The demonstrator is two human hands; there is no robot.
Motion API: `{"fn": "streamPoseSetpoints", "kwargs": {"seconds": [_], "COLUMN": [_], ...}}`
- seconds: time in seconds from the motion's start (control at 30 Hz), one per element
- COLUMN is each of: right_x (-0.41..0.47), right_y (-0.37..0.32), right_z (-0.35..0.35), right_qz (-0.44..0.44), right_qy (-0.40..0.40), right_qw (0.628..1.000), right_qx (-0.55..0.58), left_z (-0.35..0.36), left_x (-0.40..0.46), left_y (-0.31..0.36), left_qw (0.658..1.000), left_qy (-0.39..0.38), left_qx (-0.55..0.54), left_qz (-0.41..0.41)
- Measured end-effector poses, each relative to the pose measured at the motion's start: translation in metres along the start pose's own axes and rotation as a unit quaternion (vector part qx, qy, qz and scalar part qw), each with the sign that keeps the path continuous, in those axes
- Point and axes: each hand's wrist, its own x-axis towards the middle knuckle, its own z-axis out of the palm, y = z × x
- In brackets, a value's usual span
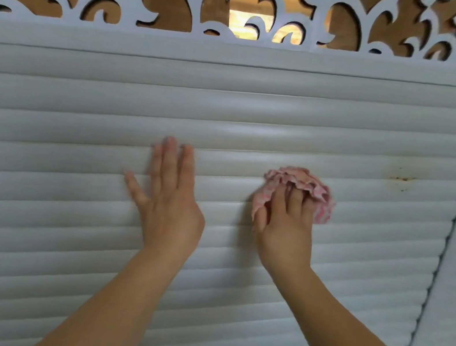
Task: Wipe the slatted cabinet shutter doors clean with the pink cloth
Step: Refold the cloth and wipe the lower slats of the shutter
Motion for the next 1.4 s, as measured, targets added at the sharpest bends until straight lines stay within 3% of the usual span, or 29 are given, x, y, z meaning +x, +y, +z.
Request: {"fn": "streamPoseSetpoints", "kwargs": {"seconds": [0.1,0.2,0.33,0.4,0.57,0.7,0.97,1.17,1.33,1.4], "right_x": [-0.006,0.002,0.022,0.030,0.025,0.033,0.056,0.068,0.074,0.074], "right_y": [0.012,0.048,0.085,0.082,0.049,0.069,0.113,0.148,0.136,0.130], "right_z": [-0.004,-0.012,-0.023,-0.015,-0.013,-0.026,-0.042,-0.055,-0.053,-0.050], "right_qz": [-0.096,-0.115,0.093,0.128,-0.054,-0.107,-0.042,0.070,0.120,0.111], "right_qy": [-0.026,-0.008,-0.016,-0.011,0.023,0.071,0.057,0.021,0.104,0.100], "right_qw": [0.994,0.990,0.995,0.992,0.997,0.987,0.990,0.992,0.987,0.989], "right_qx": [-0.036,-0.078,-0.019,-0.007,-0.044,-0.095,-0.125,-0.103,0.004,0.014], "left_z": [0.001,0.006,0.019,0.024,0.043,0.049,0.056,0.062,0.060,0.060], "left_x": [0.006,0.013,0.011,0.009,0.008,0.007,0.004,0.003,0.001,-0.001], "left_y": [0.041,0.061,0.059,0.060,0.058,0.058,0.078,0.075,0.094,0.110], "left_qw": [0.988,0.978,0.971,0.971,0.974,0.977,0.991,0.989,0.993,0.986], "left_qy": [-0.077,-0.111,-0.084,-0.057,0.000,0.021,0.024,0.046,0.062,0.050], "left_qx": [0.027,0.071,0.141,0.153,0.139,0.115,0.081,0.089,0.061,0.072], "left_qz": [0.128,0.164,0.175,0.177,0.177,0.178,0.107,0.111,0.086,0.145]}}
